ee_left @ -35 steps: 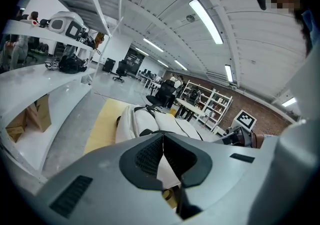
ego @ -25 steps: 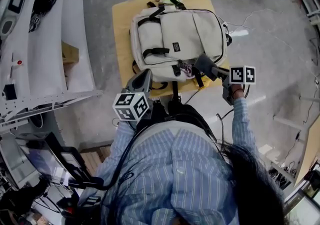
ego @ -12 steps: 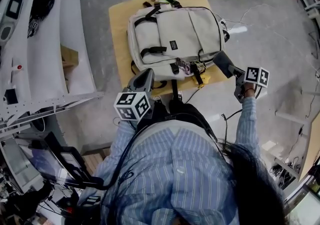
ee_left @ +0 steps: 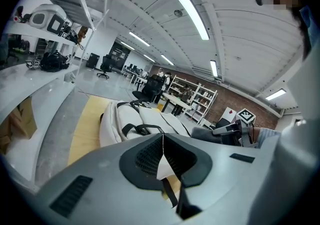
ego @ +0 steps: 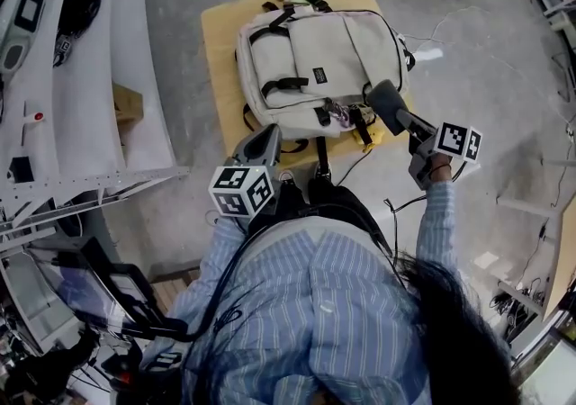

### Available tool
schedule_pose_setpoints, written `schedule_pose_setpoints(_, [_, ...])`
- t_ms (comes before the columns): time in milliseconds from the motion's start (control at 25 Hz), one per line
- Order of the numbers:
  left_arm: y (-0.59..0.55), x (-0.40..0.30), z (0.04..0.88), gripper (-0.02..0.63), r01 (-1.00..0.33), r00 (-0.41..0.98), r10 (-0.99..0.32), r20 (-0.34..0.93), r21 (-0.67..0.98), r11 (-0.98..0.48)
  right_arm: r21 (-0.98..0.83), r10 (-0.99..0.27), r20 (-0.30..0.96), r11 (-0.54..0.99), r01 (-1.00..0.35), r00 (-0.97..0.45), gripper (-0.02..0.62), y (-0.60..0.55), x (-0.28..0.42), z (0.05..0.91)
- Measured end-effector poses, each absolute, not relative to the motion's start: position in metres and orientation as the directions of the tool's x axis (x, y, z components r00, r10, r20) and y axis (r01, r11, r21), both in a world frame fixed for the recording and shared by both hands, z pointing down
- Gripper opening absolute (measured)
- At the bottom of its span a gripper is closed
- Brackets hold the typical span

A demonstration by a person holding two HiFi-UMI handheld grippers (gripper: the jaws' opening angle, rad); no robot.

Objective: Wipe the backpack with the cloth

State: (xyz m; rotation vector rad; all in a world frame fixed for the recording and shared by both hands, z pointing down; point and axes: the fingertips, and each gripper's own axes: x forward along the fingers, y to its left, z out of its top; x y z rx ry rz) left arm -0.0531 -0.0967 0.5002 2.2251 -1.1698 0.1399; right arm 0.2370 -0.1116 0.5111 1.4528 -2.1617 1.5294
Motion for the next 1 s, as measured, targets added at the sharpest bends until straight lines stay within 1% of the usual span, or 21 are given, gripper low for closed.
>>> schedule_pose_setpoints(320, [-0.068, -0.075, 0.505, 0.008, -0.758, 0.628, -0.694, 0.351, 0.477, -0.445, -0.667, -0.595, 0.560, 0.089, -0.739, -0.577, 0.100, -0.070, 0.167, 0.509])
schedule_pose_setpoints(520, [-0.056, -0.074, 0.510, 0.008, -0.746, 0.643, -0.682, 0.347, 0.483, -0.458, -0.680, -0.577, 0.543, 0.125, -0.723, -0.610, 0.100, -0.053, 0.138, 0.509])
schedule_pose_setpoints(760, [-0.030, -0.066, 0.507, 0.008, -0.744, 0.643, -0.686, 0.340, 0.491, -0.453, -0.653, -0.506, 0.588, 0.164, -0.740, -0.631, 0.100, -0.032, 0.131, 0.517])
schedule_pose_setpoints(1000, [-0.001, -0.049, 0.502, 0.008, -0.772, 0.611, -0.712, 0.346, 0.459, -0.439, -0.659, -0.477, 0.540, 0.273, -0.701, -0.693, 0.100, -0.018, 0.125, 0.498])
